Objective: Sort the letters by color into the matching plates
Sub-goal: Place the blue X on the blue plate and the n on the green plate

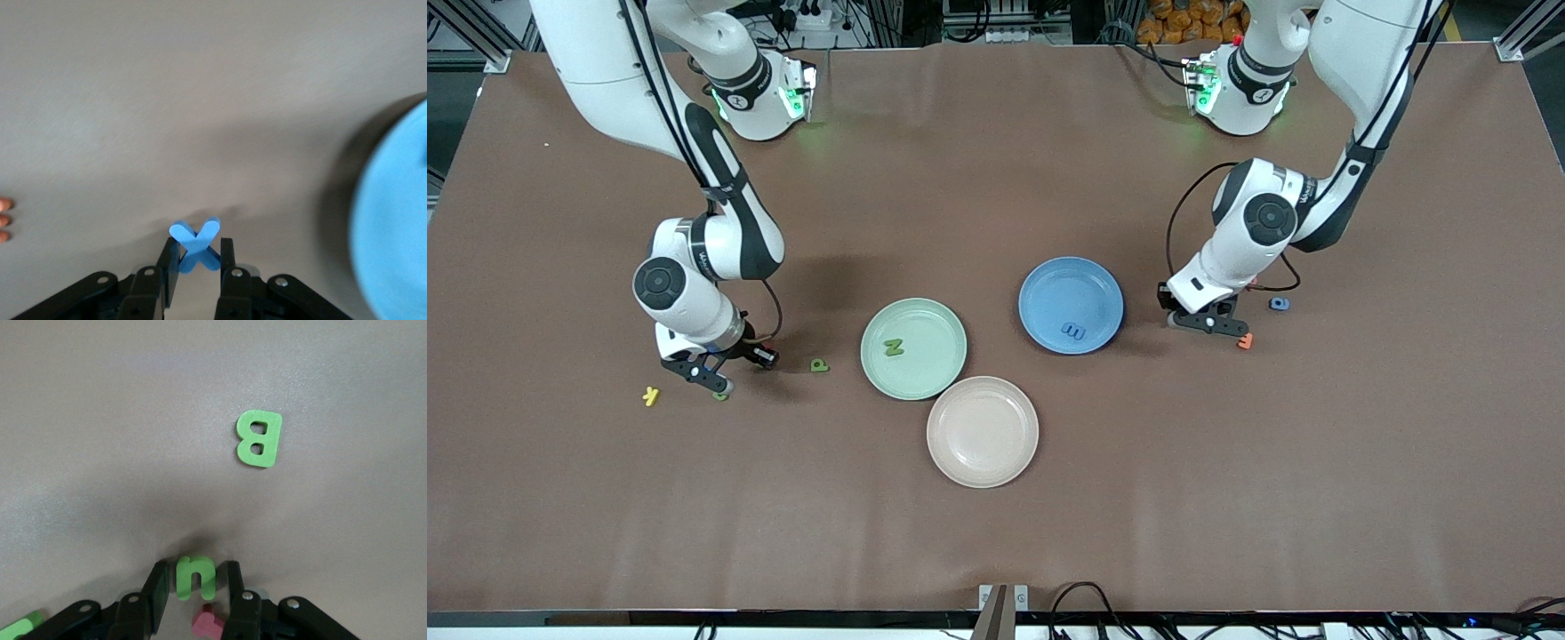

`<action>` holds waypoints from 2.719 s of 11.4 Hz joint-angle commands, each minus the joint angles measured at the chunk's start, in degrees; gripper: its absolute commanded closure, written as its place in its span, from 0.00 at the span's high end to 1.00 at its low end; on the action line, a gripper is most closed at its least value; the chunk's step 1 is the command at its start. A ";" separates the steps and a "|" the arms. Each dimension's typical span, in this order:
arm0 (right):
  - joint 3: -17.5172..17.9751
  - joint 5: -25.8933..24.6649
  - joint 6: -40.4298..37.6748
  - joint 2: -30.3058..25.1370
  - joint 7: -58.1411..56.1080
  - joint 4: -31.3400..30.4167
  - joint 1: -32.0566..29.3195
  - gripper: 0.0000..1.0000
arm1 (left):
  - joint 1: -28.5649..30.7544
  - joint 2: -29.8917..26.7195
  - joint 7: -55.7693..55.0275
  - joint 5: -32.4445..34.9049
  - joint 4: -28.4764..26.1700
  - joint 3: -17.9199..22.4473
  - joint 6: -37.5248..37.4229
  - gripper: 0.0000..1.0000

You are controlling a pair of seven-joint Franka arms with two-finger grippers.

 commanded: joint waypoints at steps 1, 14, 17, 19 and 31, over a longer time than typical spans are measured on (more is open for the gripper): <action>0.60 -0.77 0.28 -1.74 -0.65 -1.88 -1.04 0.30 | -1.37 -0.18 -0.05 -2.69 3.92 -1.98 -2.96 0.00; 0.42 -0.25 -15.18 -2.09 -5.84 10.68 -1.05 0.15 | -14.30 7.11 -20.34 -0.33 12.89 -4.71 -4.11 0.00; 0.60 0.02 -15.18 -2.09 -3.48 10.86 1.58 0.15 | -14.13 7.12 -22.19 1.43 12.98 -4.79 -4.11 0.78; 0.60 0.45 -15.18 -2.09 -0.92 11.47 3.69 0.15 | -13.69 7.03 -22.11 4.23 12.89 -4.79 -4.11 1.00; 1.92 5.82 -15.10 7.21 16.83 23.42 18.90 0.15 | -3.94 -2.19 -15.72 8.29 8.07 -4.71 -15.71 1.00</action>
